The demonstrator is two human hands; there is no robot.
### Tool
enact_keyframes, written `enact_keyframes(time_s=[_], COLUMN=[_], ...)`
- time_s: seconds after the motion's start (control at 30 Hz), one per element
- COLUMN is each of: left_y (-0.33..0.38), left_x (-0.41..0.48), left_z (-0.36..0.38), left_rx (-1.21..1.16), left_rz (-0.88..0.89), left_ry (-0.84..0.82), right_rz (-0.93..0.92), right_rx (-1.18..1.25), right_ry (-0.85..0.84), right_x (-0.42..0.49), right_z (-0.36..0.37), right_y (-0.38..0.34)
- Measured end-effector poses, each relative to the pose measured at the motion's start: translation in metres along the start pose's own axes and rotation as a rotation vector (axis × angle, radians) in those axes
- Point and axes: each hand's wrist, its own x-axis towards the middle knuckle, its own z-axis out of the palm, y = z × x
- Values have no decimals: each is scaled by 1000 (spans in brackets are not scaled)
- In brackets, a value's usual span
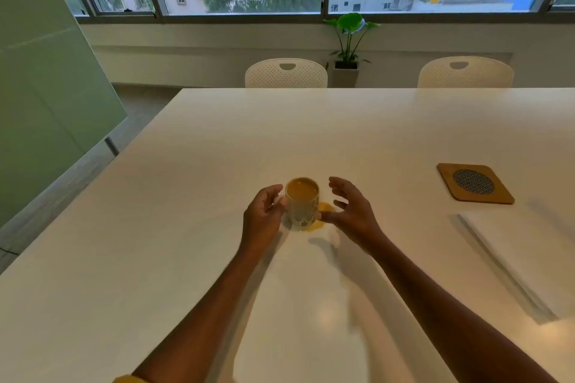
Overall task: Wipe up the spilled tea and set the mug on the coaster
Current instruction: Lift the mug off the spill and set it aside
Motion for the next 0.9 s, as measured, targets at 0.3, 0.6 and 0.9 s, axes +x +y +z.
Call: enact_keyframes(time_s=[0.3,0.6,0.9], left_y=[-15,-30,-41], left_x=[4,5,11], left_z=[15,28,28], left_rx=[-160,-245,-326], left_rz=[-107,-162,-175], left_ry=[91,200,197], right_rz=[60,22,9], right_rx=[78,136,101], right_ry=[-25,-16,24], right_x=[8,13,20], right_z=[24,41,48], right_y=[9,19,29])
